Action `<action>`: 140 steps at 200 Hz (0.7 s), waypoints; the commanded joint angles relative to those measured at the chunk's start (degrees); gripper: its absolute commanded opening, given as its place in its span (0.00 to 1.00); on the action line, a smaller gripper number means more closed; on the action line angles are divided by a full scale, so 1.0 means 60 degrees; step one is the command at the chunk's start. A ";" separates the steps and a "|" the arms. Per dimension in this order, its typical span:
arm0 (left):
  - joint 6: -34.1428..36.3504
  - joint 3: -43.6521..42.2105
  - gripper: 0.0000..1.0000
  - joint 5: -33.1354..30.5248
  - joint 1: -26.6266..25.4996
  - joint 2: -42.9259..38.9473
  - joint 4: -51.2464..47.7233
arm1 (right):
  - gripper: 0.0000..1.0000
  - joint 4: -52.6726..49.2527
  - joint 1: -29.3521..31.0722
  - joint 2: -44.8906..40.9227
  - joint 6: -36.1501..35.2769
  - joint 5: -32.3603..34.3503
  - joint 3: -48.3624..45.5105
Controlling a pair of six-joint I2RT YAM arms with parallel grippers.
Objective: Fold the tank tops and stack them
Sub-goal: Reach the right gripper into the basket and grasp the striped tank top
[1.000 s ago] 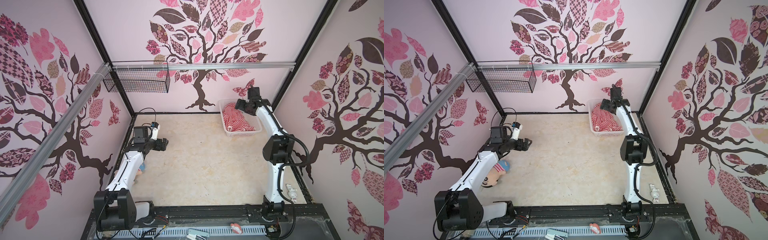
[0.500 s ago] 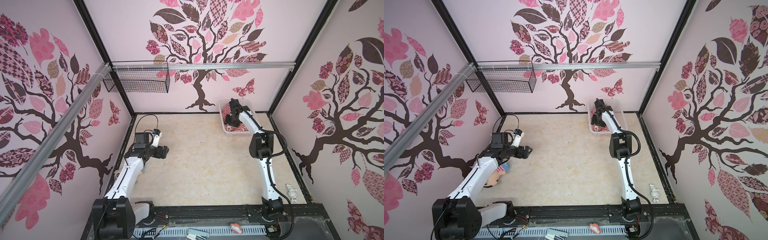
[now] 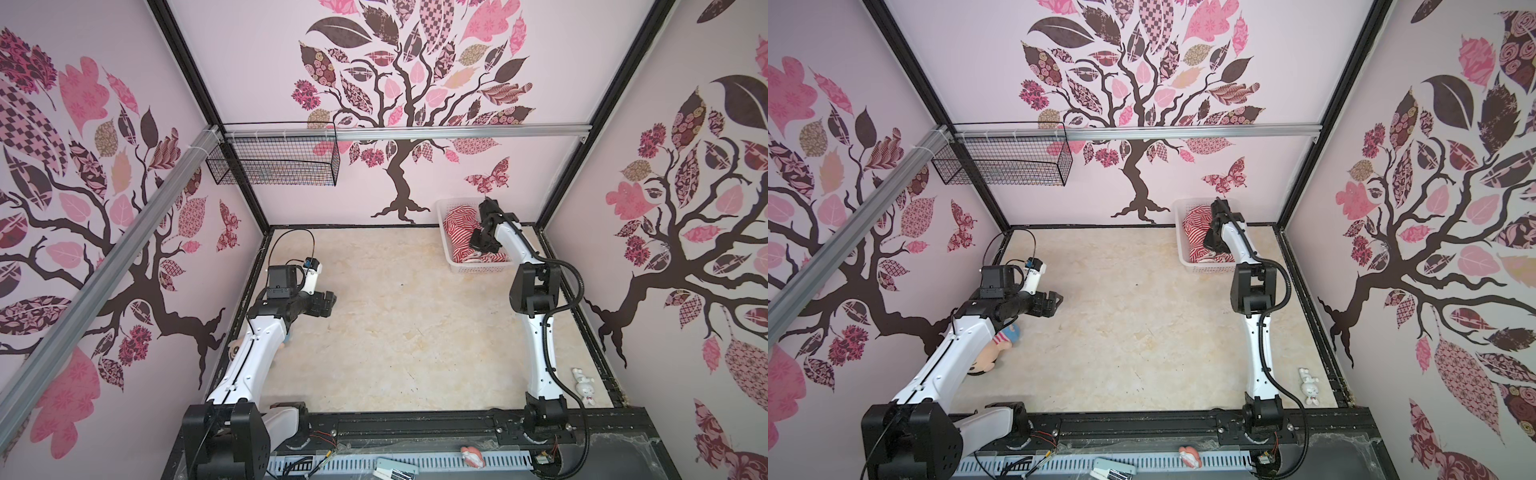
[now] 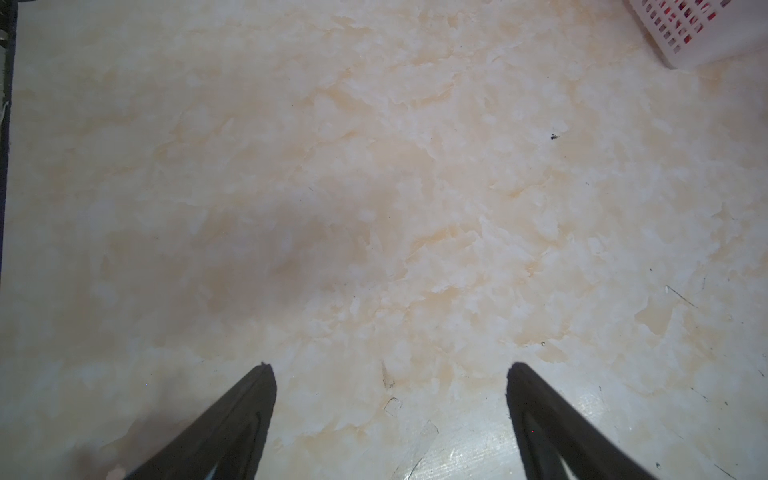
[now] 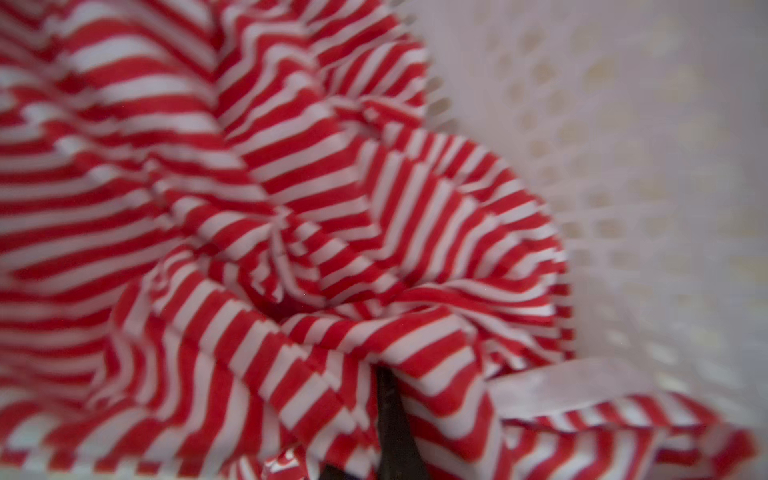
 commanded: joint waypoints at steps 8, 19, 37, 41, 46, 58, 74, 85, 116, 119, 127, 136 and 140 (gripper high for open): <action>-0.0081 -0.0150 0.91 -0.0098 -0.0045 -0.0111 0.0095 | 0.00 -0.0541 -0.0631 -0.0266 0.0218 0.0578 0.0751; -0.0091 -0.0174 0.91 -0.0098 -0.0045 -0.0097 0.0123 | 0.00 -0.0565 -0.0643 -0.0454 0.0089 0.0255 0.0927; -0.0116 -0.0174 0.91 -0.0084 -0.0045 -0.0054 0.0181 | 0.00 -0.0201 -0.0463 -0.1369 0.0029 -0.0757 0.0597; -0.0119 -0.0152 0.91 -0.0098 -0.0045 -0.0039 0.0196 | 0.00 -0.0061 -0.0359 -0.1593 -0.0001 -0.0830 0.0461; -0.0131 -0.0138 0.91 -0.0104 -0.0045 -0.0016 0.0208 | 0.00 0.0103 -0.0218 -0.1871 -0.0043 -0.0823 0.0310; -0.0155 -0.0076 0.92 -0.0141 -0.0045 -0.0012 0.0212 | 0.00 0.0285 0.0152 -0.2481 -0.0199 -0.0638 0.0209; -0.0232 -0.0047 0.92 -0.0211 -0.0045 -0.0063 0.0256 | 0.00 0.0228 0.0547 -0.3094 -0.0267 -0.0556 0.0429; -0.0376 -0.0075 0.92 -0.0252 -0.0045 -0.0134 0.0389 | 0.00 0.0157 0.0786 -0.3514 -0.0298 -0.0445 0.0583; -0.0491 -0.0072 0.93 -0.0317 -0.0045 -0.0298 0.0585 | 0.00 0.0279 0.1157 -0.4716 -0.0283 -0.0628 0.0694; -0.0502 -0.0051 0.93 -0.0318 -0.0045 -0.0301 0.0592 | 0.00 0.0316 0.1185 -0.4843 -0.0295 -0.0712 0.0708; -0.0523 -0.0017 0.93 -0.0345 -0.0045 -0.0302 0.0619 | 0.00 0.0379 0.1285 -0.5122 -0.0338 -0.0935 0.0756; -0.0570 0.0036 0.93 -0.0409 -0.0045 -0.0302 0.0648 | 0.00 0.0498 0.1457 -0.5413 -0.0431 -0.1182 0.0858; -0.0609 0.0040 0.93 -0.0478 -0.0045 -0.0288 0.0670 | 0.00 0.0546 0.1557 -0.5537 -0.0489 -0.1298 0.0904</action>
